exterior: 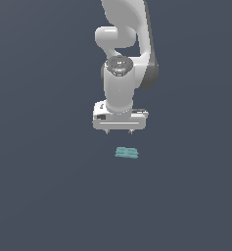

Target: Pick up the object and move it to a goal position.

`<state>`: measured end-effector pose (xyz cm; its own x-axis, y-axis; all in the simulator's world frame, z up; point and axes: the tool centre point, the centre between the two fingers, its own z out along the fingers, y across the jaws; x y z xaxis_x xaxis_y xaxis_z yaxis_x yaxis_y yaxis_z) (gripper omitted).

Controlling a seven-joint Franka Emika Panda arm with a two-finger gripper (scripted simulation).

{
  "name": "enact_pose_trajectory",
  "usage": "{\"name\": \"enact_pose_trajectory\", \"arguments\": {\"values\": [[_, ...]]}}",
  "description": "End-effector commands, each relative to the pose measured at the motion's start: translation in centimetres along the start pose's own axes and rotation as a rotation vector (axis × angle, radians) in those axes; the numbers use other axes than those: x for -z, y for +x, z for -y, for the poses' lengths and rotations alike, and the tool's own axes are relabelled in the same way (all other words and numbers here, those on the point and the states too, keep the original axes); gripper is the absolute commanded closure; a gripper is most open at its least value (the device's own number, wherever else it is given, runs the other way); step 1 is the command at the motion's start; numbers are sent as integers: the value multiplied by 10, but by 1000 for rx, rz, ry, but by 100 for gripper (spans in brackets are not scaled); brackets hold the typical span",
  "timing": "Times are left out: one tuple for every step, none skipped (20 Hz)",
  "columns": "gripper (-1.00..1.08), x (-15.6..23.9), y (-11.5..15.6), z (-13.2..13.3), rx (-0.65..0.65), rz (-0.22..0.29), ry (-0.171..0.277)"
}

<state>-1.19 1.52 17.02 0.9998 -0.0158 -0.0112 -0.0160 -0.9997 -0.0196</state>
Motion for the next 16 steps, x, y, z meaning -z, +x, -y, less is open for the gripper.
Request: {"name": "enact_pose_trajectory", "arguments": {"values": [[-92,0,-1,3,3,0,2],[-92,0,-1,2,2,0,2],[-92,0,-1,2,2,0,2],[-92,0,0,2,3,0,1],[-92,0,0,2,7,0,1],[-92,-1,0,2,12,0,0],[-92,-1,0,2,18,0,0],[-92,-2,0,2,26,0,-1],[-92,-3,0,2,36,0,-1],[-92,-3,0,3,47,0,-2],[-92,-4,1,3,60,1,-3],[-92,-5,1,3,74,1,-4],[-92,-7,1,3,89,1,-5],[-92,-8,2,3,106,1,-6],[-92,-9,2,4,125,2,-7],[-92,-11,2,4,144,2,-9]]}}
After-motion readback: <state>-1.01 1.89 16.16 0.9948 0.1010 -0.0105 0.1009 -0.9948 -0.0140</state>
